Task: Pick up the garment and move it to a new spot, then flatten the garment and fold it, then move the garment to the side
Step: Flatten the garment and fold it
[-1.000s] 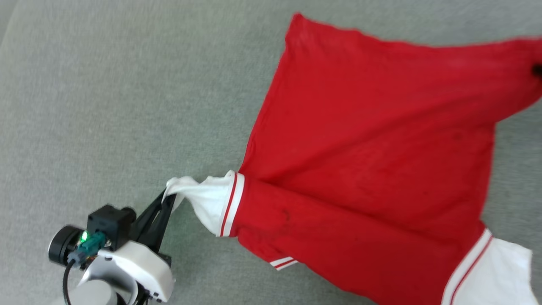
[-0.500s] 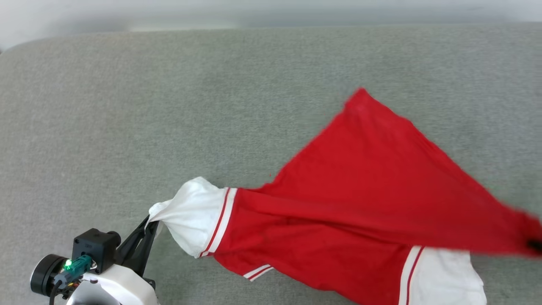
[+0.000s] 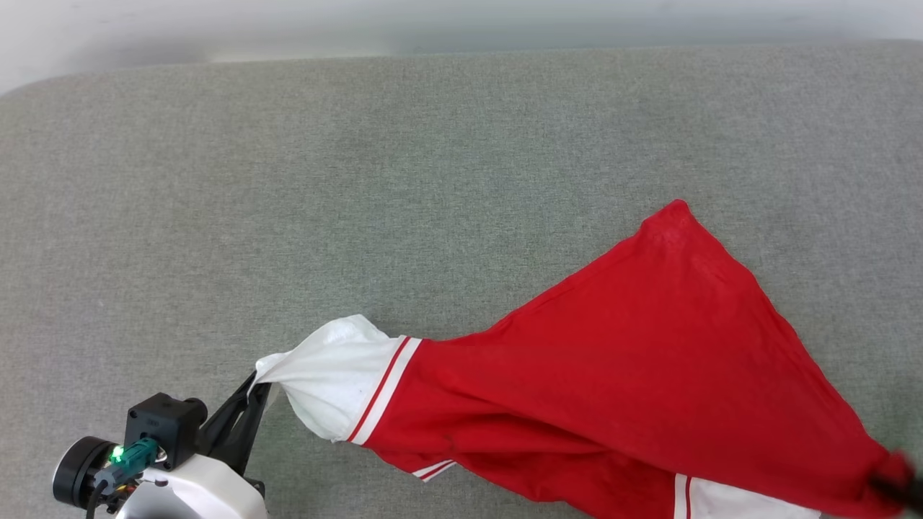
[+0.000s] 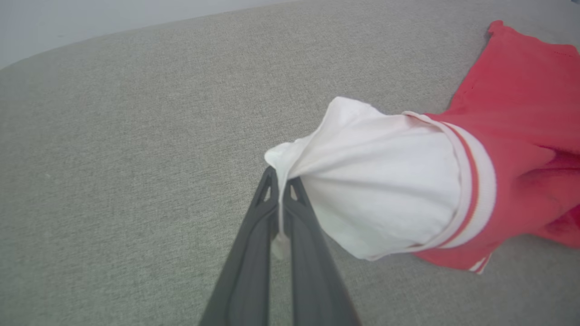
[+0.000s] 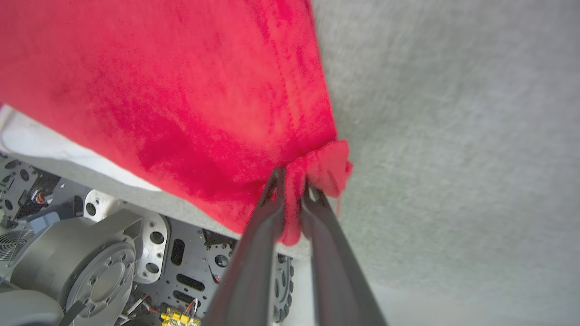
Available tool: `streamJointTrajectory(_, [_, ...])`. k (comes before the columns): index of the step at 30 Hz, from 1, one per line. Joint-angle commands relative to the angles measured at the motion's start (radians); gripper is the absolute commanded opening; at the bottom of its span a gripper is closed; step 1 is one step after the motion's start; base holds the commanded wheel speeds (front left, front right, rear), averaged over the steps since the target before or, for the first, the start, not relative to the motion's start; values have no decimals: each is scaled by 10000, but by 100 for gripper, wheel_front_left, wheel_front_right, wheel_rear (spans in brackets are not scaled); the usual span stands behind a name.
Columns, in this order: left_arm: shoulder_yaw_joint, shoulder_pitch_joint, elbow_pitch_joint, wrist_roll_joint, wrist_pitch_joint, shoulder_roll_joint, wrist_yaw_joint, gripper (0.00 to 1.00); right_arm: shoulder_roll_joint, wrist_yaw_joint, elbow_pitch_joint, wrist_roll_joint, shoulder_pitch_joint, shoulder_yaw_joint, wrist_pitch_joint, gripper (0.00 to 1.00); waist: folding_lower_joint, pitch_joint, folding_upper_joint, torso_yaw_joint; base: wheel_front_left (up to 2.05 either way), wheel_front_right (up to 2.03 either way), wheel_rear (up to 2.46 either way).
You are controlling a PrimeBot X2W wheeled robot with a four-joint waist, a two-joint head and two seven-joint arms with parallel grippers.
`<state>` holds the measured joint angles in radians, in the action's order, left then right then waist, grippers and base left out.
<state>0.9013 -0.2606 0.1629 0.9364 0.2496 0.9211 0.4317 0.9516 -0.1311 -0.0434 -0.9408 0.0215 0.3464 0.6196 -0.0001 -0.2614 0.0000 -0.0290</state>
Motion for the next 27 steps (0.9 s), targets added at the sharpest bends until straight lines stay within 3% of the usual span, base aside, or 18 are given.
streamJointTrajectory(1, [-1,-60,-7,-56,6,6,17,0,40,8,207,70,-345,-482,-58,100,1,17,0,-16,0,0,0])
streamJointTrajectory(7, [17,-177,48,-107,-38,-37,0,0,263,8,1202,211,-1340,-1974,338,100,1,-63,0,-126,0,0,0])
streamJointTrajectory(11, [50,-401,62,-224,-92,-105,-64,0,361,6,1898,384,-2720,-2301,1107,100,1,-306,0,-301,0,0,0])
streamJointTrajectory(17, [112,-923,43,-496,-242,-303,-244,0,-21,8,2009,872,-5341,-1128,2882,100,1,-850,0,-667,0,0,0])
streamJointTrajectory(23, [189,-1516,-24,-789,-413,-519,-422,0,-1128,8,724,1648,-7629,532,4311,100,1,-1443,0,-1042,0,0,0])
streamJointTrajectory(27, [207,-1812,0,-955,-454,-655,-485,0,-1846,8,-247,2121,-8565,1455,4470,100,1,-1839,0,-1240,0,0,0])
